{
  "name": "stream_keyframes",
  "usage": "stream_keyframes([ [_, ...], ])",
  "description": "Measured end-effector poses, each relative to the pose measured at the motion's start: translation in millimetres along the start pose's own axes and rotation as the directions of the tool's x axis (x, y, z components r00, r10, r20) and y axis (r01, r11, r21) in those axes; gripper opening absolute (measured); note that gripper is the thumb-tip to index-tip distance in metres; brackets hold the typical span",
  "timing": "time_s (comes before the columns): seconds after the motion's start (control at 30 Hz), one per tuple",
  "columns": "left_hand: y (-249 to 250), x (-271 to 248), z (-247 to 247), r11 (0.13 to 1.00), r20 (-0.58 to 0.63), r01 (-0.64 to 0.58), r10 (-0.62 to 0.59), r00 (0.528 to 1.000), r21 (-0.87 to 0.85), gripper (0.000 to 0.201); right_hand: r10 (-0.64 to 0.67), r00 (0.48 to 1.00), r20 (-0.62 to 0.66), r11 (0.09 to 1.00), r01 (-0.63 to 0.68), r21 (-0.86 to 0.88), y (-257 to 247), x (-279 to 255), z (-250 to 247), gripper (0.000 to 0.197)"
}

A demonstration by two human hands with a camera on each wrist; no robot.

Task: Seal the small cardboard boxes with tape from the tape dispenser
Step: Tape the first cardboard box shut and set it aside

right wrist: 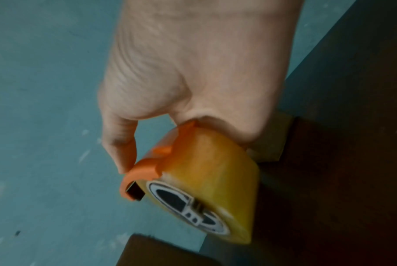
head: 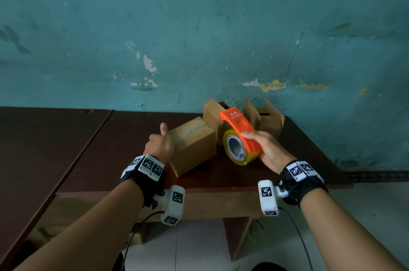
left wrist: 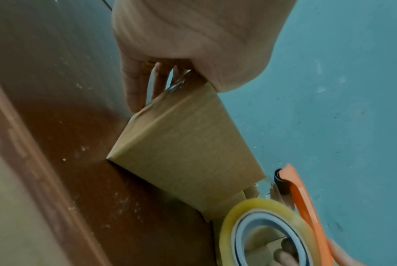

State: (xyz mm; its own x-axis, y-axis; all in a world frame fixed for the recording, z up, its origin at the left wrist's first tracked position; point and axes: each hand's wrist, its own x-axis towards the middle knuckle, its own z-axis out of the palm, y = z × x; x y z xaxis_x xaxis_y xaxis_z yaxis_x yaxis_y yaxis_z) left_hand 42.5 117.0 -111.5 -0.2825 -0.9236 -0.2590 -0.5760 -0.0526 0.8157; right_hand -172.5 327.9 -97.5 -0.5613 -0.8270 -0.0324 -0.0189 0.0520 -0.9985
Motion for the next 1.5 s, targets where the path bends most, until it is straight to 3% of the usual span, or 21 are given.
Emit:
stream_keyframes([
  [0.1,-4.2,-1.6,-5.1,0.998,0.009,0.039,-0.039,0.999,-0.057,0.084,-0.009,0.999,0.031,0.999,0.010,-0.039,3.9,5.3,20.7,0.053],
  [0.27,-12.0,-0.1,-14.1,0.994,0.044,0.052,-0.048,0.998,-0.100,0.084,-0.059,0.998,-0.027,0.987,0.054,-0.152,11.0,11.5,59.5,0.035],
  [0.47,-21.1,-4.7,-25.8,0.999,0.038,-0.053,0.053,0.998,0.007,0.073,-0.097,0.995,-0.026,0.978,0.090,-0.187,15.4,18.2,102.7,0.036],
  [0.67,-30.1,-11.2,-40.9,0.995,-0.014,-0.040,0.041,0.999,0.089,0.070,-0.078,0.997,-0.002,0.982,0.077,-0.172,18.0,17.6,133.7,0.026],
  [0.8,-37.4,-13.1,-41.1,0.986,-0.023,-0.106,0.110,0.994,0.130,0.066,-0.092,0.991,-0.099,0.969,0.066,-0.238,15.7,15.0,132.8,0.022],
  [0.87,-38.4,-14.2,-37.7,0.973,-0.018,-0.158,0.163,0.986,0.170,0.061,-0.128,0.974,-0.187,0.907,0.039,-0.418,11.1,14.3,128.0,0.020],
  [0.97,-37.9,-14.8,-33.4,0.954,-0.006,-0.207,0.213,0.977,0.218,0.053,-0.156,0.961,-0.228,0.699,-0.056,-0.713,4.2,12.9,118.1,0.028],
  [1.1,-38.4,-16.2,-30.5,0.952,0.019,-0.216,0.217,0.976,0.217,0.052,-0.065,0.980,-0.190,0.492,-0.134,-0.860,5.5,9.5,109.5,0.034],
  [1.3,-32.6,-19.7,-30.0,0.957,0.038,-0.208,0.204,0.978,0.203,0.048,-0.048,0.985,-0.167,0.375,-0.137,-0.917,12.4,10.6,115.9,0.035],
  [1.43,-31.0,-20.9,-33.9,0.946,0.044,-0.222,0.218,0.975,0.235,0.047,-0.066,0.981,-0.182,0.327,-0.151,-0.933,13.7,14.1,122.3,0.047],
  [1.5,-31.7,-17.8,-33.9,0.945,0.053,-0.231,0.224,0.973,0.231,0.048,-0.079,0.978,-0.193,0.327,-0.157,-0.932,10.4,12.5,125.7,0.038],
])
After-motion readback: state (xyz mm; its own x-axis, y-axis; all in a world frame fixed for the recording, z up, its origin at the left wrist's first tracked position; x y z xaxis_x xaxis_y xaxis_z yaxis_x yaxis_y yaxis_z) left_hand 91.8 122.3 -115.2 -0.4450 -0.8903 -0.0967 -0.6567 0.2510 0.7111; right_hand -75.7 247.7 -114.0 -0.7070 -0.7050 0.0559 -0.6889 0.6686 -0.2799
